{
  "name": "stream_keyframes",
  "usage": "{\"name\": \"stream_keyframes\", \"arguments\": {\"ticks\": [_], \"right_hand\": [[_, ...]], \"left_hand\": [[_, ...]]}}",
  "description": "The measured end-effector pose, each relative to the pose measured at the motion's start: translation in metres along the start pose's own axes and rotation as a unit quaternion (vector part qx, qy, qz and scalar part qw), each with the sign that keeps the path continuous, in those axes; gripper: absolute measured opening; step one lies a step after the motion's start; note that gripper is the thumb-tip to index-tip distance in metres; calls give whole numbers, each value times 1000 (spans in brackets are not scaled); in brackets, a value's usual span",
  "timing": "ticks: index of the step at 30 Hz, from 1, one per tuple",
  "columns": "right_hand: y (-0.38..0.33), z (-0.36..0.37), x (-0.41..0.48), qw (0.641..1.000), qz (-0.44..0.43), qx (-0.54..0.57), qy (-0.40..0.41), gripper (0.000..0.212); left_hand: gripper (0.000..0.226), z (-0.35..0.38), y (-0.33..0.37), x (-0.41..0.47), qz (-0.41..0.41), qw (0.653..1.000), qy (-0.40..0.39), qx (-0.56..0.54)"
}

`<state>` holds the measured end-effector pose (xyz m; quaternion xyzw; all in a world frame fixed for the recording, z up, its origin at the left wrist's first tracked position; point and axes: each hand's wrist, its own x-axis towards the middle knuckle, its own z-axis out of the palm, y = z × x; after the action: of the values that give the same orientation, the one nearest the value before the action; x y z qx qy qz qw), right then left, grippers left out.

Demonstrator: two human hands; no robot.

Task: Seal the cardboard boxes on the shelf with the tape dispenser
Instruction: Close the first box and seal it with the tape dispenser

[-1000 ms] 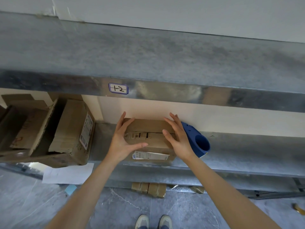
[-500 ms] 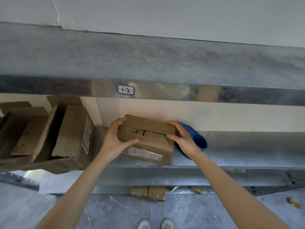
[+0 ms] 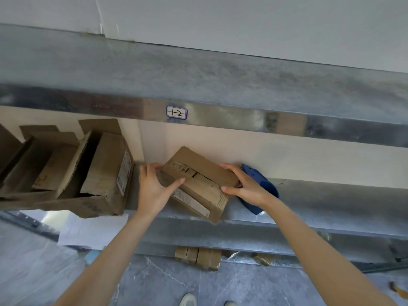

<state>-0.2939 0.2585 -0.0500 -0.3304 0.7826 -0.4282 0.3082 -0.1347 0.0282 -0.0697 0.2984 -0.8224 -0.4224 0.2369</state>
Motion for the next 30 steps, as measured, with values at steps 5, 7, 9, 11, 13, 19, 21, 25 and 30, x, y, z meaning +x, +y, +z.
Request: {"name": "stream_keyframes", "arguments": {"ticks": [5, 7, 9, 11, 13, 19, 21, 25, 30], "right_hand": [[2, 2, -8, 999, -25, -46, -6, 67], [2, 3, -8, 997, -34, -68, 8, 66], [3, 4, -8, 996, -42, -74, 19, 65], [3, 4, -7, 995, -55, -80, 19, 66], [4, 3, -8, 993, -68, -98, 13, 67], [13, -20, -24, 987, -110, -110, 48, 50], [24, -33, -28, 979, -123, -141, 76, 44], [51, -53, -32, 955, -98, -265, 92, 43], [72, -55, -30, 921, -16, -385, 60, 54]], "left_hand": [[70, 11, 6, -11, -43, 998, 16, -44], [74, 16, 13, -17, -70, 995, 29, -67], [77, 24, 23, -27, -86, 993, 33, -79], [80, 33, 33, -38, -88, 993, 34, -77], [84, 40, 39, -47, -88, 993, 38, -71], [74, 42, 57, -61, -83, 992, 54, 73], [66, 39, 62, -66, -38, 981, 74, 176], [62, 35, 67, -75, 23, 951, 91, 296], [61, 38, 72, -83, 52, 941, 105, 317]]}}
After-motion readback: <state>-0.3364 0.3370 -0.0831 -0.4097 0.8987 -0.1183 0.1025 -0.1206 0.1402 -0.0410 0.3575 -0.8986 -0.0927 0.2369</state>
